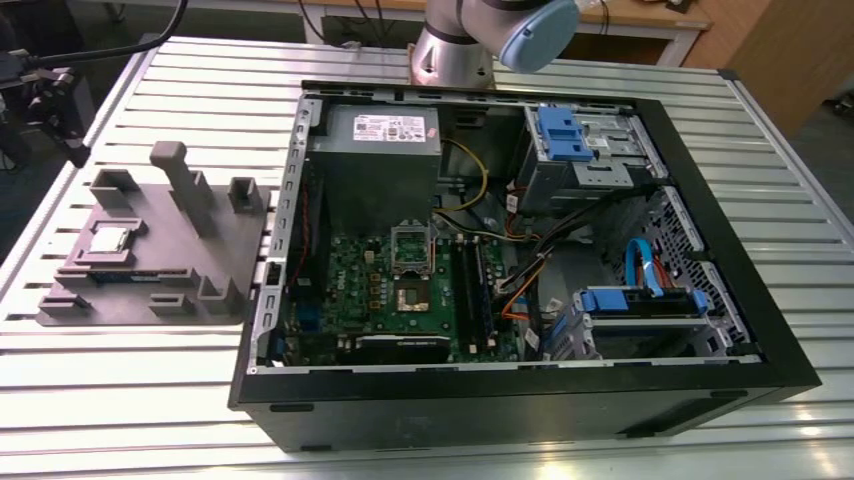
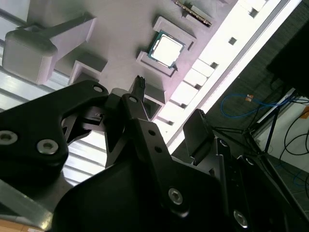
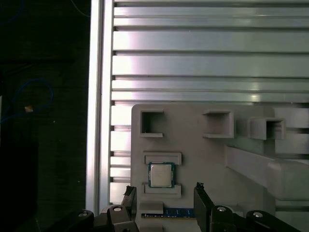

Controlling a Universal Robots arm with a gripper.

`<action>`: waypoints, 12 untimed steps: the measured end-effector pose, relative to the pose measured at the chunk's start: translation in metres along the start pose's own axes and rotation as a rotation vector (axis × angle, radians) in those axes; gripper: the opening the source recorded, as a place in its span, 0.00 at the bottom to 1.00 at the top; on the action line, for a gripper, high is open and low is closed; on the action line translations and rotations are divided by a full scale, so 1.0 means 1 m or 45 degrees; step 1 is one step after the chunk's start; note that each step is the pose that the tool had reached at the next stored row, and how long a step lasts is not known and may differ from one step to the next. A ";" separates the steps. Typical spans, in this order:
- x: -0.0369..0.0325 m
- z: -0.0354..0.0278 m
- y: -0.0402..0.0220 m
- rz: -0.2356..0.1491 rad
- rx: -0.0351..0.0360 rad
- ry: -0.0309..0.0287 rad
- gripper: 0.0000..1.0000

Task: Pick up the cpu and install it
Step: 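Pick up the cpu and move it towards the insertion slot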

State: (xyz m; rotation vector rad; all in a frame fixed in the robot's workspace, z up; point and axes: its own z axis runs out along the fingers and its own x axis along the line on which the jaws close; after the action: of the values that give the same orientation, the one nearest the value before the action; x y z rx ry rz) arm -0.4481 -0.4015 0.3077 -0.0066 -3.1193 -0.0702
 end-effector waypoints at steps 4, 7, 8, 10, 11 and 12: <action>0.0000 0.0021 -0.0001 0.000 0.0000 -0.0001 0.59; -0.0001 0.0042 -0.0002 0.000 0.0000 0.0000 0.59; -0.0001 0.0050 -0.0002 0.000 -0.0001 -0.0001 0.59; -0.0002 0.0069 -0.0003 0.000 0.0000 -0.0001 0.59; -0.0002 0.0078 -0.0004 0.000 -0.0001 -0.0001 0.59; -0.0002 0.0086 -0.0004 0.000 -0.0001 -0.0001 0.59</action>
State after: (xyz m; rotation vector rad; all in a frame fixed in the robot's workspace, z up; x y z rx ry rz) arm -0.4481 -0.4015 0.2991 -0.0065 -3.1193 -0.0703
